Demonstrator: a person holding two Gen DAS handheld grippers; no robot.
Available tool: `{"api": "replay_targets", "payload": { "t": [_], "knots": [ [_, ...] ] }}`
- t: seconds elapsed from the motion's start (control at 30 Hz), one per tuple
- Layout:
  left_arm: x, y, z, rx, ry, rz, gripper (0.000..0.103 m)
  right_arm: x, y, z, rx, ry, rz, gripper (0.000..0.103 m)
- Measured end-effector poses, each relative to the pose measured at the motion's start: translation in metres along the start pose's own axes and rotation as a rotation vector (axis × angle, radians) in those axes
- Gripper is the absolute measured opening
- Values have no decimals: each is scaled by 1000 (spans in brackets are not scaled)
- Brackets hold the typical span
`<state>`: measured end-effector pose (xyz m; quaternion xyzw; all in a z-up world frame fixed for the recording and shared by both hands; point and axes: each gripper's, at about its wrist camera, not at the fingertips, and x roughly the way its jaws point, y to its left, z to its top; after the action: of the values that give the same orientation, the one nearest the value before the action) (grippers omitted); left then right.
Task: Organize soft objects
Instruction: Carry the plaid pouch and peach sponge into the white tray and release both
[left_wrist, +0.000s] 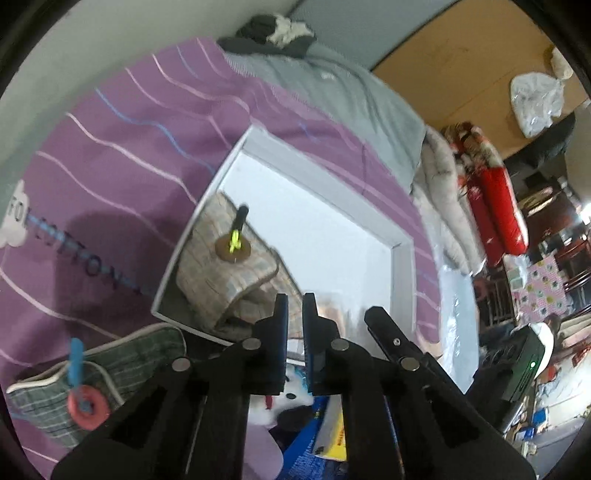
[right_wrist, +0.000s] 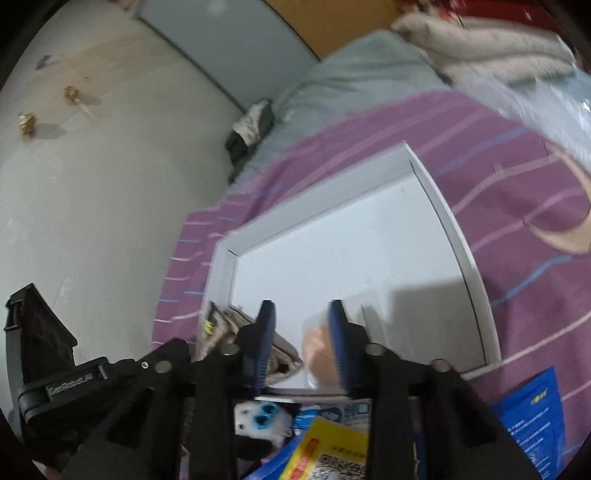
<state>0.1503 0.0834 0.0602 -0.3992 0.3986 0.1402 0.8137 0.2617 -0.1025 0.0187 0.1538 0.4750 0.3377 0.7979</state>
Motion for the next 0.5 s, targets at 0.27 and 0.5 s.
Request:
{"api": "replay_targets", "payload": {
  "t": [0.27, 0.5],
  "knots": [
    [22, 3, -4, -10, 80, 127, 8, 18, 4, -9, -14, 35, -179, 18],
    [19, -6, -9, 48, 63, 166, 9, 44, 10, -6, -42, 141, -390, 17]
  ]
}}
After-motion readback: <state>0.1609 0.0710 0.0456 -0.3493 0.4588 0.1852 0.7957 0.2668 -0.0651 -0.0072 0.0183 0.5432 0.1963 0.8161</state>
